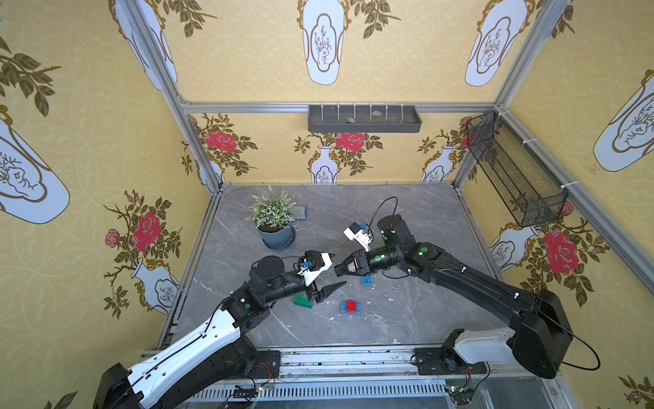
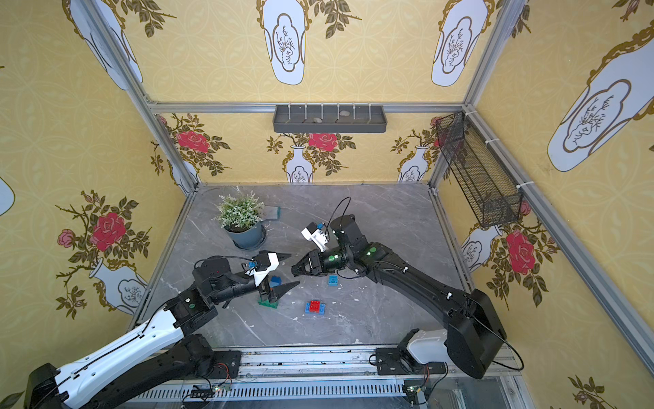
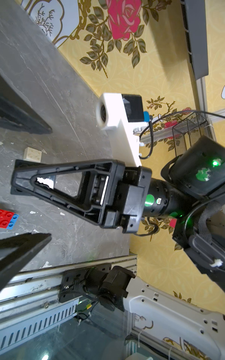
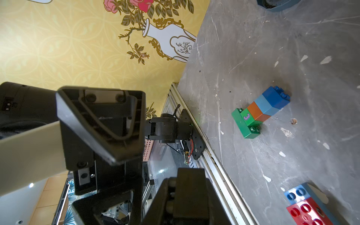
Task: Assemble the number 1 with lego
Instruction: Pick up the lego brick from the center of the board.
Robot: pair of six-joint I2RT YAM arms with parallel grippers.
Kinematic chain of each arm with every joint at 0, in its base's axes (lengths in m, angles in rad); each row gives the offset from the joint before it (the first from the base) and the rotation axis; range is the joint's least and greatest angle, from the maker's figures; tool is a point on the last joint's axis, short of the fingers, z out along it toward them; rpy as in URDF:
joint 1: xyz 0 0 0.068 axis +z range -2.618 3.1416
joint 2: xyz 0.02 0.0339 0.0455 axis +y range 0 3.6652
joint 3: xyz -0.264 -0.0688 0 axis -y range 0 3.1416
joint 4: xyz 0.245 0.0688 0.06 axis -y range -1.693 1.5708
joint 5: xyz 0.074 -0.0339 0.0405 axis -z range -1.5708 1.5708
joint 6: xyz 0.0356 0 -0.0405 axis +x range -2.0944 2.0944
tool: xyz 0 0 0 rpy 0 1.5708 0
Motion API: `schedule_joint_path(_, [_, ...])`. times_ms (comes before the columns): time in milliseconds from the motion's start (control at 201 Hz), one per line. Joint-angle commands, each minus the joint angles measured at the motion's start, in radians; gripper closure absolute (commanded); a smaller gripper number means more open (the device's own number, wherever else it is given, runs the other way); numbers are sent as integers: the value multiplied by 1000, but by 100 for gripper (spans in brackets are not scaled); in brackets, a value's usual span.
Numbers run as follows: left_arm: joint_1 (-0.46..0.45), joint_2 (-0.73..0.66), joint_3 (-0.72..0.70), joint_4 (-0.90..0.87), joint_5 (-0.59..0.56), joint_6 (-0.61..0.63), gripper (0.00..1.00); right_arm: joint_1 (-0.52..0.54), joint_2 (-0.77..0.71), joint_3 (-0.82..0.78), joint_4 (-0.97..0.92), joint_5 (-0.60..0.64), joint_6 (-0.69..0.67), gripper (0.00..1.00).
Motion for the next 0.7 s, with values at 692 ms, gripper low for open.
schedule_joint_path(692, [-87,49,37,-103,-179,194,56,45,-25,-26,84,25,37,89])
